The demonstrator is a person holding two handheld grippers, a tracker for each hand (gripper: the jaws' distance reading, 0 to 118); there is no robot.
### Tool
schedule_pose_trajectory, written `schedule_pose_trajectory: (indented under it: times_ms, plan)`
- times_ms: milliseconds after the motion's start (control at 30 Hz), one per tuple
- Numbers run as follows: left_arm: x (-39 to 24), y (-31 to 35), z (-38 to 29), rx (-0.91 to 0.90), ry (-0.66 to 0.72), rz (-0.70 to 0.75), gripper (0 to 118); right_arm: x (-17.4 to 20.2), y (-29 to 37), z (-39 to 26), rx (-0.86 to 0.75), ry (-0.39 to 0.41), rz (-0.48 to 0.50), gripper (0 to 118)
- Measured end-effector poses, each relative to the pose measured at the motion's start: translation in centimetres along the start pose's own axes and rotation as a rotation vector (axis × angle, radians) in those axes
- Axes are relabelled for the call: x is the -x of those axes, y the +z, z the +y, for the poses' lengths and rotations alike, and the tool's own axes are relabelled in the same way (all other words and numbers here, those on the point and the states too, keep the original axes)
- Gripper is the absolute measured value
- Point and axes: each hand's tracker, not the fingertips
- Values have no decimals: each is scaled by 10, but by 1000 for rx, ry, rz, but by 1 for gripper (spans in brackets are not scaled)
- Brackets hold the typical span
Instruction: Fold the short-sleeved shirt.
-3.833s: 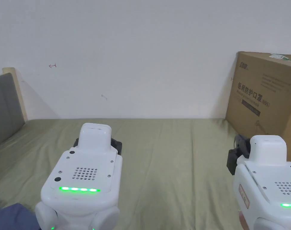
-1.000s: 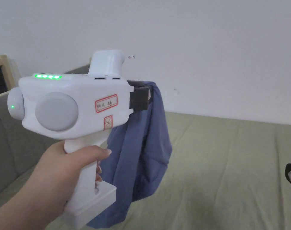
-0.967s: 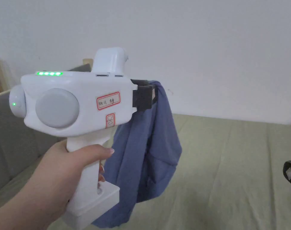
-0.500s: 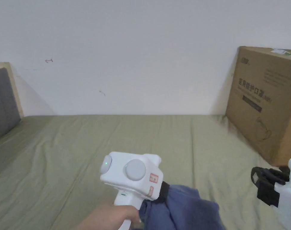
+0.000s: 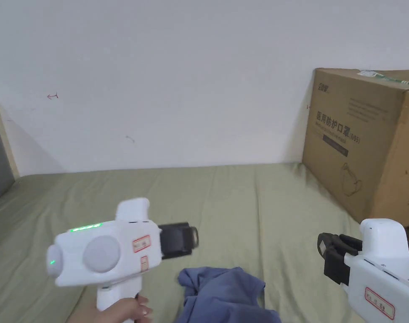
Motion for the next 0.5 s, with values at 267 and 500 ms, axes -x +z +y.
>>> schedule_pose_trajectory:
  times_ms: [267, 500]
  plan:
    - [-11, 100, -42, -479, -177, 230, 54, 14, 21, 12, -211, -13, -69, 0]
    - [-3, 89, -57, -418, -189, 276, 0, 13, 17, 16, -223, 17, -66, 0]
